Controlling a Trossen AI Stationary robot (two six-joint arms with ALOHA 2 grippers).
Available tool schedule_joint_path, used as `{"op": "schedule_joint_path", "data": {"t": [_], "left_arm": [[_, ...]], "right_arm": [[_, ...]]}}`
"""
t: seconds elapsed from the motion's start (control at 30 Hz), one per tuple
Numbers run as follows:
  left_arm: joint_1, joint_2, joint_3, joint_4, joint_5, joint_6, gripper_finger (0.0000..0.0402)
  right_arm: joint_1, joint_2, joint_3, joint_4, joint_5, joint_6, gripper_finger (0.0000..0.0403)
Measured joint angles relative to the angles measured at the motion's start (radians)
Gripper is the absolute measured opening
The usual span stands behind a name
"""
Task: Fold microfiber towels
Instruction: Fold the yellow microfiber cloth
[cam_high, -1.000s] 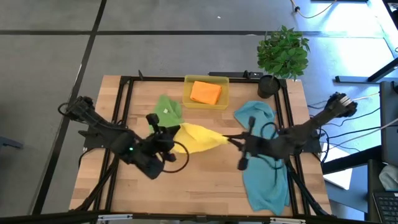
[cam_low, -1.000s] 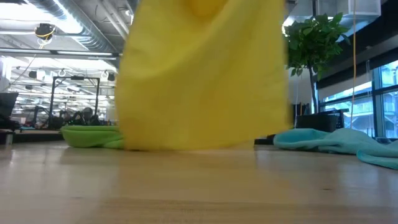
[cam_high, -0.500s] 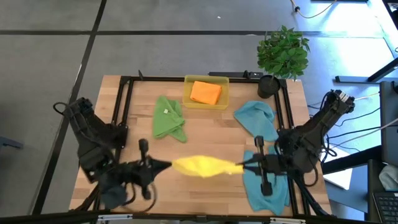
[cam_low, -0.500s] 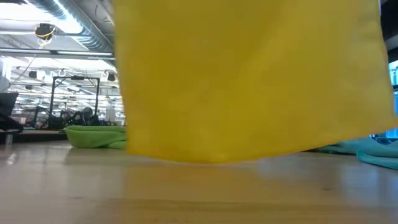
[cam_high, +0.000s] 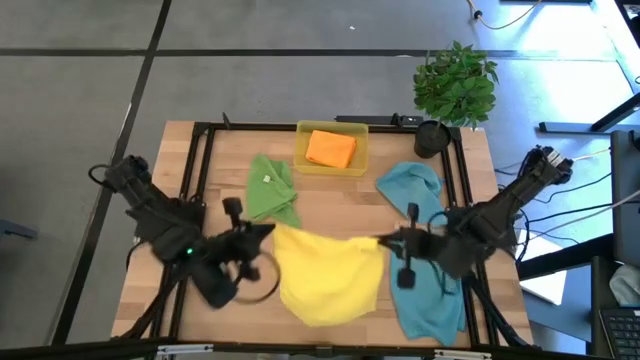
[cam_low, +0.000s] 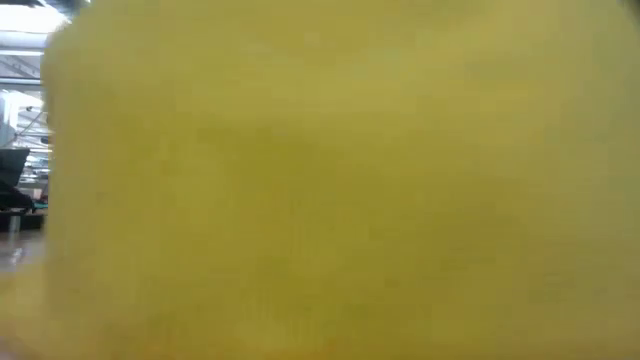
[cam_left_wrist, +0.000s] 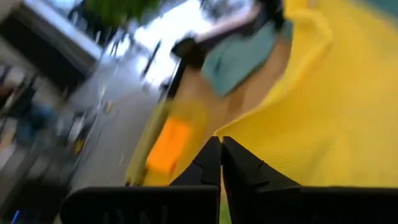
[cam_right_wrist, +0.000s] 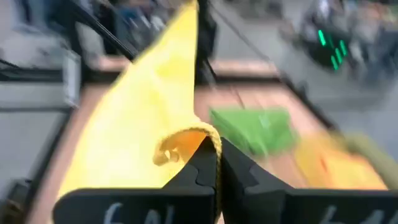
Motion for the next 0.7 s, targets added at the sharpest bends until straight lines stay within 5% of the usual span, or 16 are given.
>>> {"op": "schedule_joint_path", "data": {"t": [0.17,0.33,0.7], "left_arm": [[0.142,0.000,-0.129,-0.005,0.090,-0.045,0.0000],[0.274,0.000,-0.298,0.196,0.206,0.092,0.0000],[0.535,0.000,-0.629,0.819,0.548,0.468,0.0000]], "right_arm": [[-0.106,-0.003,-0.061,-0.173,-0.006,0.180,0.0002],[-0.212,-0.003,-0.195,-0.124,-0.078,0.230,0.0002],[-0.464,-0.003,-0.615,0.364,-0.332,0.235,0.0002]]}}
